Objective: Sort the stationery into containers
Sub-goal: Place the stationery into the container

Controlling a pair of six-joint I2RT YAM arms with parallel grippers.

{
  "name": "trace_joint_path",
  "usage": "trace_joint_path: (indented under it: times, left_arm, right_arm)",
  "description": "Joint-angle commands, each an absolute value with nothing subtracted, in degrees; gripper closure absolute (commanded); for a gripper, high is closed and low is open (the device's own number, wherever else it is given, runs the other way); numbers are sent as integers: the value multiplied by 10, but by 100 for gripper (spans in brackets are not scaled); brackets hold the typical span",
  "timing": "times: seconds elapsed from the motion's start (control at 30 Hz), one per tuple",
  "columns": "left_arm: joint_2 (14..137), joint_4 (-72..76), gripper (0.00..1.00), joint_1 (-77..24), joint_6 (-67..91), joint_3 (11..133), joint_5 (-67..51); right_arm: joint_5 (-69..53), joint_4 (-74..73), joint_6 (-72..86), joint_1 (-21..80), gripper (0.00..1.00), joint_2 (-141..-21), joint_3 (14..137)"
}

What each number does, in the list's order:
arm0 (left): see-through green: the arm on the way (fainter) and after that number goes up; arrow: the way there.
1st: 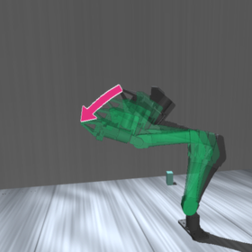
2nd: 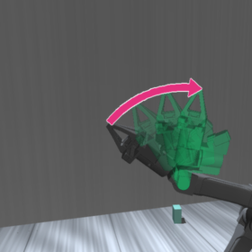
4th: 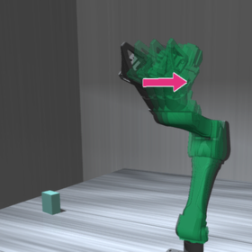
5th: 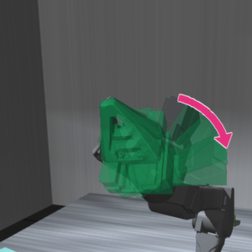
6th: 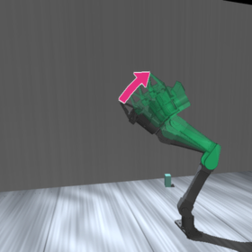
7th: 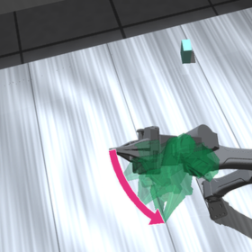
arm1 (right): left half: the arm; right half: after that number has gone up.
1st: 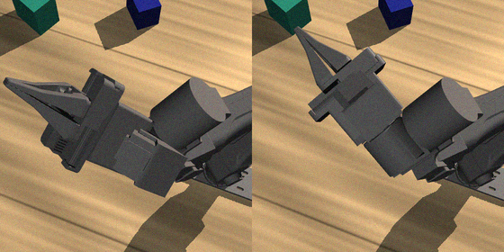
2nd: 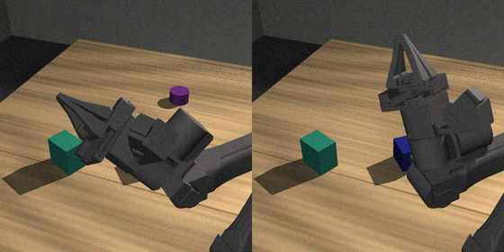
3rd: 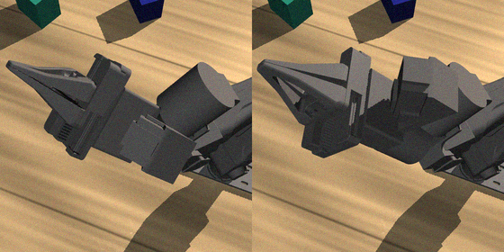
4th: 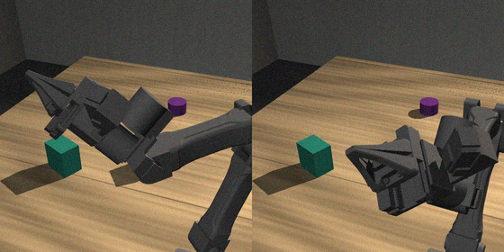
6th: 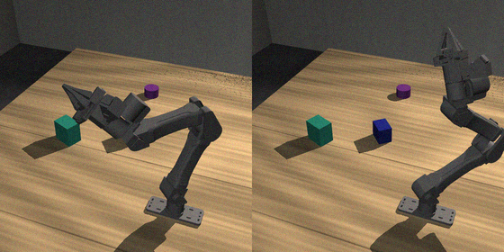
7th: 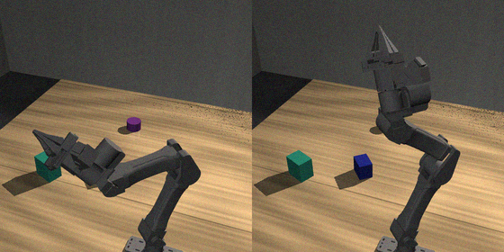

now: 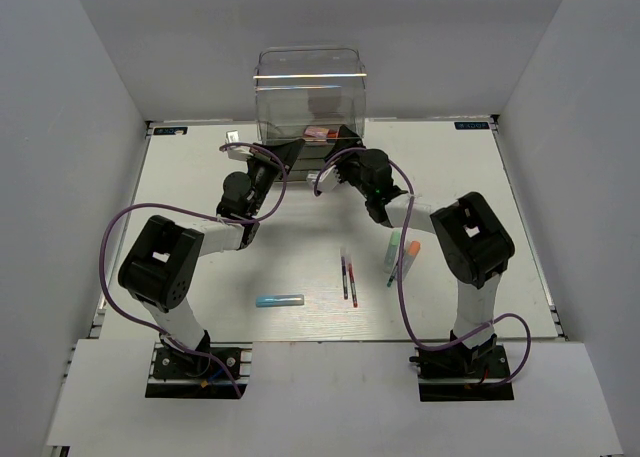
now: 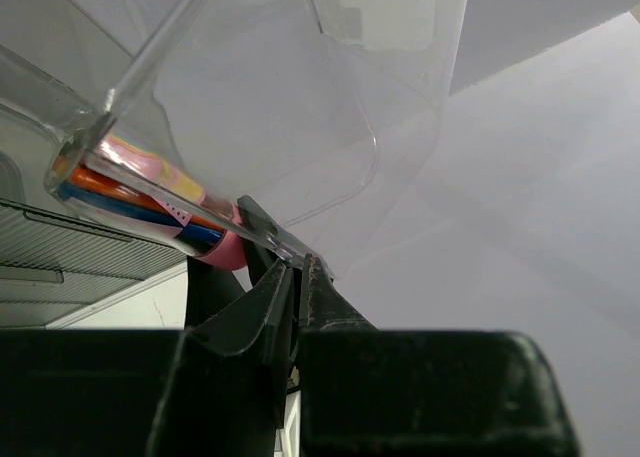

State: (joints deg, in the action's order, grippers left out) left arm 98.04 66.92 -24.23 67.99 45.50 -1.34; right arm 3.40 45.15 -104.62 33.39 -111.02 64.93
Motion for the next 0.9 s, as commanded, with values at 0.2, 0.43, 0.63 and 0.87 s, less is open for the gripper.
trace_joint_path:
  times: [0.2,0.43,0.63,0.87]
  left_arm:
    - [964,703,98,-243,675,480,-7]
    - [964,703,98,-243,675,480,-7]
    - [964,703,98,-243,675,480,-7]
    - [964,703,98,-243,675,480,-7]
  right_arm:
    - [20,456,-1066,331,87,-1121,686]
    - [14,476,-1055,330,39,-1120,686]
    - [11,511,-1032,328,27,-1117,678]
    - [-73,540,-963,329,34,-1061,613]
